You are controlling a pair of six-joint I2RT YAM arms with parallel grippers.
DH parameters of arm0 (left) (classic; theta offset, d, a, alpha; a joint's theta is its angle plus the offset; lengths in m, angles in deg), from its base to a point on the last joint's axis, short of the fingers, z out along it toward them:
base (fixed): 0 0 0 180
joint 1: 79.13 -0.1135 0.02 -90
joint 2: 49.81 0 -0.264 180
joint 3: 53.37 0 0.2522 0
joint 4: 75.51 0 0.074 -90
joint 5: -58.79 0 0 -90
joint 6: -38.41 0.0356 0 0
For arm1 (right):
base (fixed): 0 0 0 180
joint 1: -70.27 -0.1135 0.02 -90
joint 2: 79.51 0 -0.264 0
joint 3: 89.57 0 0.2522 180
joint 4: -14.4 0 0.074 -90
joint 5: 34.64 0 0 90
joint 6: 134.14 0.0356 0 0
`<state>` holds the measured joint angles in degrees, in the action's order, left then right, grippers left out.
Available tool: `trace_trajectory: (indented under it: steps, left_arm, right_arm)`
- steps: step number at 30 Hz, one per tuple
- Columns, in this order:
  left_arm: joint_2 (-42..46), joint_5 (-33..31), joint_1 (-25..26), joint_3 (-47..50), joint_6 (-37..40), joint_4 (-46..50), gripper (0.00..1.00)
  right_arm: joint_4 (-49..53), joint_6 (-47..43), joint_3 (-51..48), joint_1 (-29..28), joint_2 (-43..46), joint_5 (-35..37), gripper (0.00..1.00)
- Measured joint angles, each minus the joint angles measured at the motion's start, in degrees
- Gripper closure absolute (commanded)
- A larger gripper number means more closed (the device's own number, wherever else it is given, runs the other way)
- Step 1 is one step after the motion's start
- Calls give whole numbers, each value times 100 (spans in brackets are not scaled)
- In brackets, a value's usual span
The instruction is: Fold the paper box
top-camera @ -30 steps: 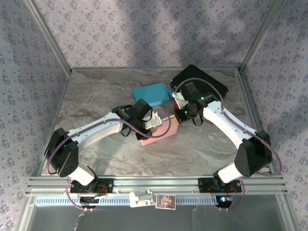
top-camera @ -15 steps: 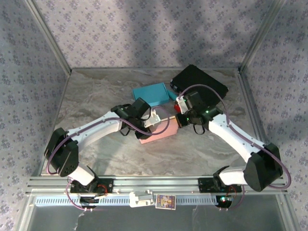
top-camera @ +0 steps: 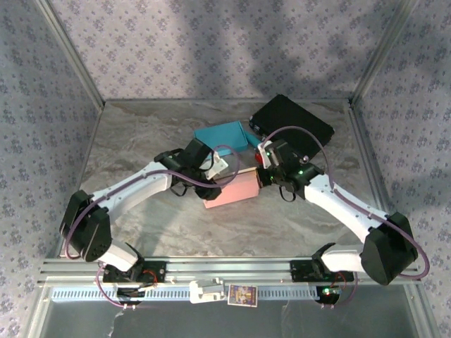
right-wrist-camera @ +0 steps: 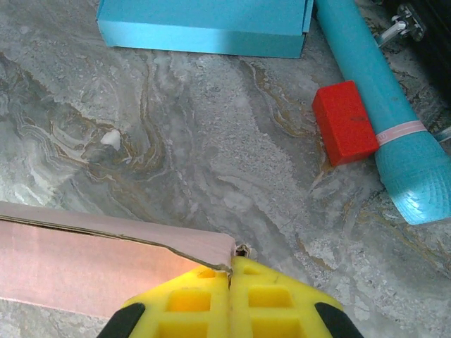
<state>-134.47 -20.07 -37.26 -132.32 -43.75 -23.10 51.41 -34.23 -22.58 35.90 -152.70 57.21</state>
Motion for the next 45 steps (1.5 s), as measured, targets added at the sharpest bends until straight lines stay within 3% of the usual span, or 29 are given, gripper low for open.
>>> trace_trajectory:
  steps: [14,23,34,40,45]
  left_arm:
    - [715,2,-247,190,-879,-162,42]
    - [1340,-166,-363,146,-2009,291,55]
    - [765,-306,-361,-514,-2448,1038,62]
    - [579,-426,-313,-636,-2334,1237,65]
    - [350,-496,-313,-704,-2157,1303,73]
  right_arm:
    - [4,173,-59,-216,72,343,100]
    - [28,295,-57,-286,72,522,100]
    - [140,323,70,-330,-28,638,100]
    - [149,323,76,-330,-37,638,100]
    - [181,323,105,-330,-57,640,100]
